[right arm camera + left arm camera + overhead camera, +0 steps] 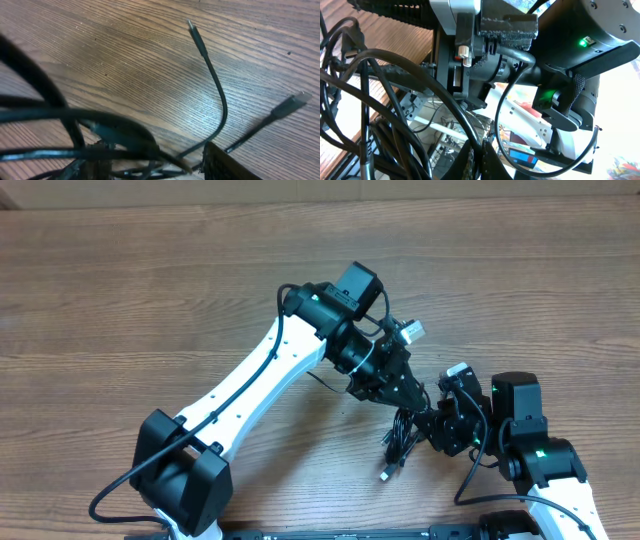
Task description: Untangle cables
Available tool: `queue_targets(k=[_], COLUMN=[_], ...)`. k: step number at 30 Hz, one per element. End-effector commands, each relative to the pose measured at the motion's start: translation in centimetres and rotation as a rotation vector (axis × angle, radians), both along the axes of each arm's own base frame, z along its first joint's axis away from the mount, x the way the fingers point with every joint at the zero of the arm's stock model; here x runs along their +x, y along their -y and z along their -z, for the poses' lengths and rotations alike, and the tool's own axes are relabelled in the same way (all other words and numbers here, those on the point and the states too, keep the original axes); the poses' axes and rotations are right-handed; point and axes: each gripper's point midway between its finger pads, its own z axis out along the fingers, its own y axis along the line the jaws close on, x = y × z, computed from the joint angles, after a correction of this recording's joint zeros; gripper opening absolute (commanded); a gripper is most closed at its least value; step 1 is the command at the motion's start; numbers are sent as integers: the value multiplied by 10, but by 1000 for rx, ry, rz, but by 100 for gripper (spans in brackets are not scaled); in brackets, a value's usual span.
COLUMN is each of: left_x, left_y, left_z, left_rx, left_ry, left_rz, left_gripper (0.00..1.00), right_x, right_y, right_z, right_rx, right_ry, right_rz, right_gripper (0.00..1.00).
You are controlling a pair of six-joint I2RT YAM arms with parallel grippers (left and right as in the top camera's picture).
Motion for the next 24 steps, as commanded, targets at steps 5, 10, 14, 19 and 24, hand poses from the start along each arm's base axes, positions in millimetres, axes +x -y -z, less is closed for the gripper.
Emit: queue_targets(k=[5, 10, 14, 19, 24], left_x=[-6, -6, -5, -5, -5], left_y=[3, 3, 2, 2, 2], left_z=[-17, -17, -14, -14, -14], left_rx=[-47, -47, -35, -33, -34], left_ry=[-8, -8, 1, 2, 2], left_rz=[13, 13, 9, 9, 9], left_gripper=[4, 4, 4, 4, 4], right_x=[8, 8, 8, 8, 8], right_y=[-2, -2, -2, -2, -2], right_z=[-17, -17, -17, -17, -17], right_rx=[8, 8, 8, 8, 8], right_ry=[50, 51, 50, 51, 50], right_rz=[-5, -5, -5, -5, -5], right_gripper=[47, 18, 4, 5, 51])
